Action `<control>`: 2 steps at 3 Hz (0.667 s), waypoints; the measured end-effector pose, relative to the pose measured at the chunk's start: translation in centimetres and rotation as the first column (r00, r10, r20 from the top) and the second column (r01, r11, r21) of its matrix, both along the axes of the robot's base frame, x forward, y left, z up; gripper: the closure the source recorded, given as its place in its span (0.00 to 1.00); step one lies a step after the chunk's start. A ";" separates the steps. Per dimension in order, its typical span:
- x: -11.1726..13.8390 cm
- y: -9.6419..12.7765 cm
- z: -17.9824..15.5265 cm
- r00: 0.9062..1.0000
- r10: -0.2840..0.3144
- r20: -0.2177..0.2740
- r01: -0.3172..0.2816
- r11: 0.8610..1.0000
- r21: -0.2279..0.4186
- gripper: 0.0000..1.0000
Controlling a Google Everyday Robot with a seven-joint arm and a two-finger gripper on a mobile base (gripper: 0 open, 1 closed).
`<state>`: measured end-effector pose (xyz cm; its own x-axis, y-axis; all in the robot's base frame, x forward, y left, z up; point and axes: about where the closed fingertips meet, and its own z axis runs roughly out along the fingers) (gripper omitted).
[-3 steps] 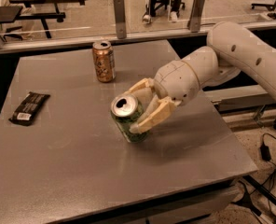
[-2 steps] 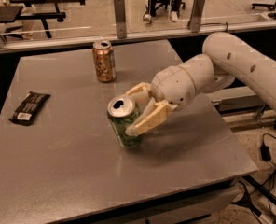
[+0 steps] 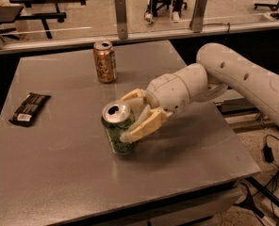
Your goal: Place green can upright
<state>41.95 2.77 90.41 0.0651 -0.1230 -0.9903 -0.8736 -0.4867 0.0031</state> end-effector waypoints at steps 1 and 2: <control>-0.5 0.7 -0.5 1.000 0.019 -0.009 -0.019 1.000 0.009 0.81; -0.8 1.1 -0.8 0.999 0.033 -0.017 -0.033 0.999 0.013 0.57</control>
Offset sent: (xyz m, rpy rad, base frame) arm -0.0127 0.0122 -0.0133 0.0193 0.0418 0.0701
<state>41.19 3.86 89.59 0.0517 -0.1083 -0.9928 -0.8567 -0.5157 0.0116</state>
